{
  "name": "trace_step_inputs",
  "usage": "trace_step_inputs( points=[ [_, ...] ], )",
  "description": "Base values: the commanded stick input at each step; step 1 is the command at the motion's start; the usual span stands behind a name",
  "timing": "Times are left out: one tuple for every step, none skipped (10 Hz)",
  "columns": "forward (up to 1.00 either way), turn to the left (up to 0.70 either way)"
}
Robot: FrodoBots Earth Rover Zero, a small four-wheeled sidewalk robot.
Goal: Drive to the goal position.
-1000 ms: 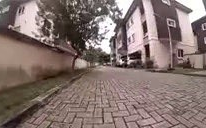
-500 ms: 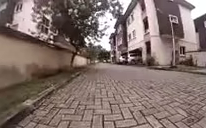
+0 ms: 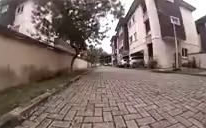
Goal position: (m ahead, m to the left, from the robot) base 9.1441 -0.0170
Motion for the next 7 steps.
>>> trace_step_inputs(
  points=[
    [0.5,0.0],
    [0.5,0.0],
    [0.5,0.0],
    [0.5,0.0],
    [0.5,0.0],
    [0.5,0.0],
    [0.5,0.0]
  ],
)
